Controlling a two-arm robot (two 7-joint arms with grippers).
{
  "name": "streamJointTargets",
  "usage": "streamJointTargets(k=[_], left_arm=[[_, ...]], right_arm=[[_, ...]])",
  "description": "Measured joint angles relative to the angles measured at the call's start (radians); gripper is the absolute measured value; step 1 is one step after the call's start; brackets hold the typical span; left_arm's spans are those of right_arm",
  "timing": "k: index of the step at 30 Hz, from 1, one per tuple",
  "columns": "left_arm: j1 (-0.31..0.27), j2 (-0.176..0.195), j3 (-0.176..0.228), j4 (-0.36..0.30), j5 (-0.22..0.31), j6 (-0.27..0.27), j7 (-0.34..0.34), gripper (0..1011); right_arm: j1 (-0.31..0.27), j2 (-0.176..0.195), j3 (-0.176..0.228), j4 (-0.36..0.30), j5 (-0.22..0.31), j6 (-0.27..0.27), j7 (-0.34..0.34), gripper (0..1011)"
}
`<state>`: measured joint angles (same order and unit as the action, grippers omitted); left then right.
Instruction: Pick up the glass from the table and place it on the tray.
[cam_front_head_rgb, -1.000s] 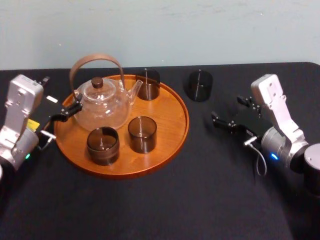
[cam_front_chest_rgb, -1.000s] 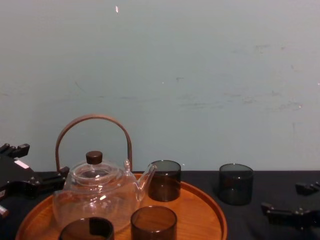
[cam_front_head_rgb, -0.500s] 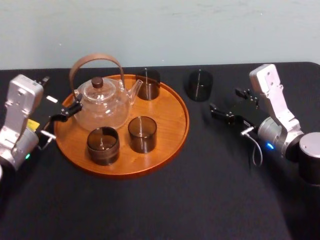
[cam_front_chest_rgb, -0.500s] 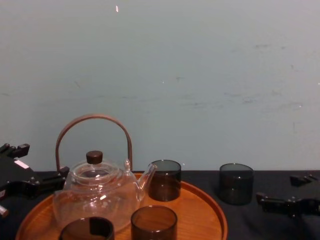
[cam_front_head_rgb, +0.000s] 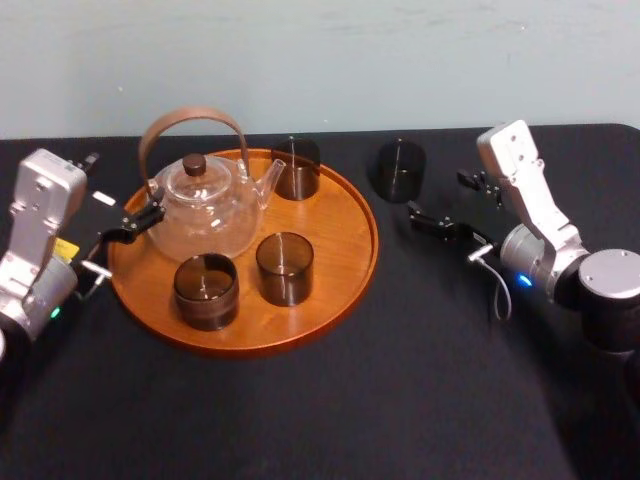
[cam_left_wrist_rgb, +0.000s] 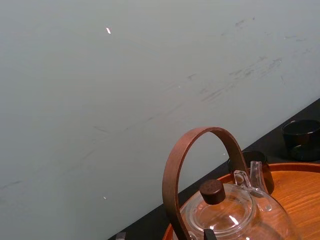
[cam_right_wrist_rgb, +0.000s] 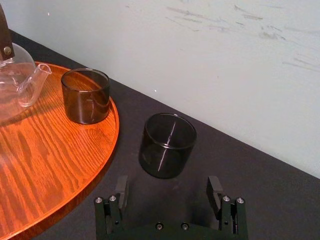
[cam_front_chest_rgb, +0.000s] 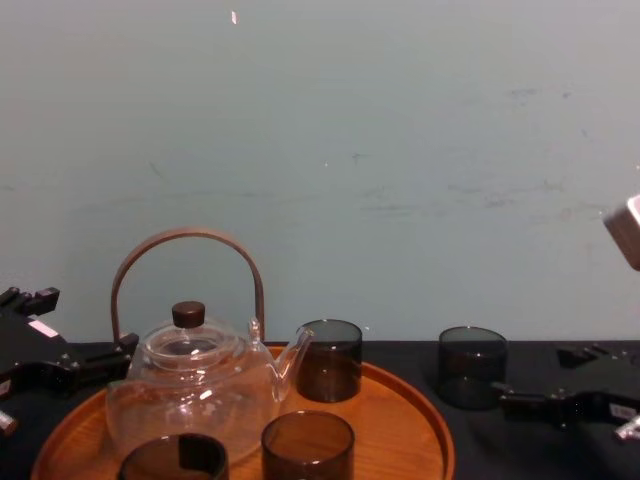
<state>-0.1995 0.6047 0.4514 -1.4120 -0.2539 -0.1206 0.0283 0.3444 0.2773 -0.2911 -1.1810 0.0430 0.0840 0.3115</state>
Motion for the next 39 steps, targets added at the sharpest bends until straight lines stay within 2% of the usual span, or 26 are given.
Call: streamJointTargets(k=[25, 39], left_arm=[[0.000, 0.000, 0.000, 0.000, 0.000, 0.000, 0.000, 1009], [0.000, 0.000, 0.000, 0.000, 0.000, 0.000, 0.000, 1010]], right_arm=[[0.093, -0.045, -0.018, 0.120, -0.025, -0.023, 0.000, 1000], [0.166, -0.078, -0.024, 0.222, -0.034, -0.051, 0.001, 1000]])
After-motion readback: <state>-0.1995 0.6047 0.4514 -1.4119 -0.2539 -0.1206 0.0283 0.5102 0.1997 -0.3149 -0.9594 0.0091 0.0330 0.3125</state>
